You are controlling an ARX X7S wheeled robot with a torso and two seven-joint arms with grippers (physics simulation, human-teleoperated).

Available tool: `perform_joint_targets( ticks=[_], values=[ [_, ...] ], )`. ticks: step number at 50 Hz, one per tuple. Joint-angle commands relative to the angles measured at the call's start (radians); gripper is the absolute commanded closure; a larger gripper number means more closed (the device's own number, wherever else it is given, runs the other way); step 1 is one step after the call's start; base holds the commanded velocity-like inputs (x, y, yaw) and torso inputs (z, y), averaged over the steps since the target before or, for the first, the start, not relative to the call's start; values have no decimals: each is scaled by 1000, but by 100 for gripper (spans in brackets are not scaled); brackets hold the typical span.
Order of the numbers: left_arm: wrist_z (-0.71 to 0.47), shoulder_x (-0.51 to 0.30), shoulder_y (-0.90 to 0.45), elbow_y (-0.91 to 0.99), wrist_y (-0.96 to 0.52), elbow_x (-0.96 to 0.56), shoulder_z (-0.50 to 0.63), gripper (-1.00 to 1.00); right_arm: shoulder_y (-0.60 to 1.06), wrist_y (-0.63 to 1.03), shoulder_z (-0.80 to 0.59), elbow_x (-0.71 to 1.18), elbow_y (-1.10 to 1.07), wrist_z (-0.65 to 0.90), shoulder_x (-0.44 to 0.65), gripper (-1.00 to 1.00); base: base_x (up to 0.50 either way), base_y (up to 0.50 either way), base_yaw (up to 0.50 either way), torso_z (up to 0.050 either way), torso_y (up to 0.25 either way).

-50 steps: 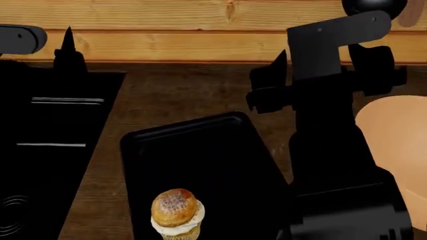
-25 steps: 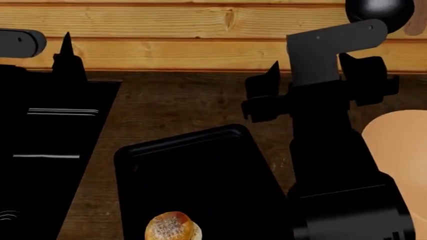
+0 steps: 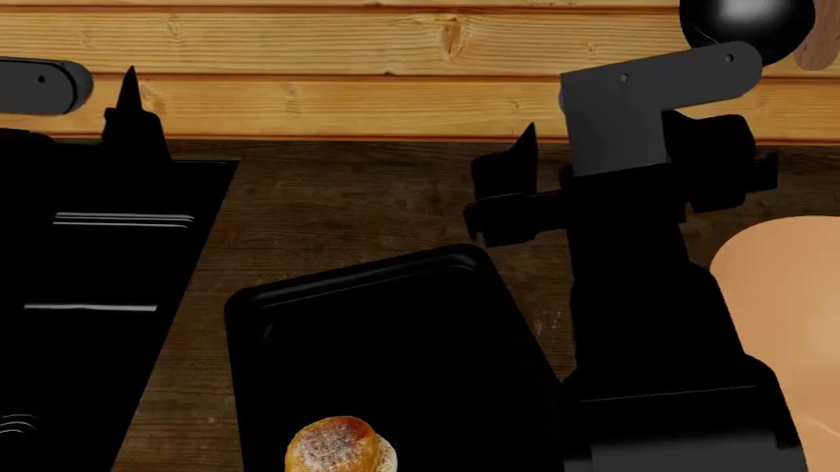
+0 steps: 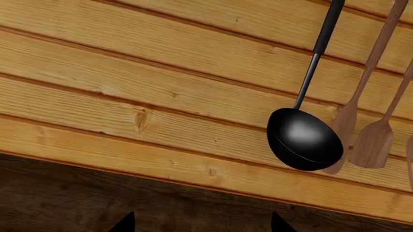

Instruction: Move the fresh-baked cupcake off the tray onto the counter, and place the bowl used for mixing into the sink.

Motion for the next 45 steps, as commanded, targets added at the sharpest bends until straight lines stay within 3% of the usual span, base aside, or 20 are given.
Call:
perform_joint_targets(
  ticks=[1,8,15,19,22,23,25,31,35,45],
  values=[
    [85,67,0,4,-20,99,-76,-100,-7,-12,32,-152,20,-100,-56,-100,0,0,0,0,0],
    [77,61,-11,0,-21,92,-75,-100,-1,15,19,-137,10,-119,-47,-100,0,0,0,0,0],
    [63,54,-27,-27,-15,91,-74,-100,23,239,5,-78,-160,-233,-21,-100,0,0,0,0,0],
    [58,56,-36,-29,-25,82,-81,-100,59,455,18,-17,-333,-329,-16,-100,0,0,0,0,0],
    [54,54,-40,-24,-31,82,-78,-100,72,498,44,17,-345,-382,-21,-100,0,0,0,0,0],
    [52,53,-40,-24,-31,81,-79,-100,76,498,60,148,-337,-292,6,-100,0,0,0,0,0],
    [47,52,-39,-20,-34,81,-78,-100,139,497,129,448,-279,8,177,-100,0,0,0,0,0],
    [40,53,-41,16,-61,73,-78,-100,200,470,87,1348,-170,908,259,-100,0,0,0,0,0],
    [36,50,-43,31,-72,70,-75,-100,209,419,39,1890,-133,1007,293,-100,0,0,0,0,0],
    [26,47,-43,27,-69,63,-69,-100,259,343,-83,2113,-109,1112,358,-100,0,0,0,0,0]
  ],
)
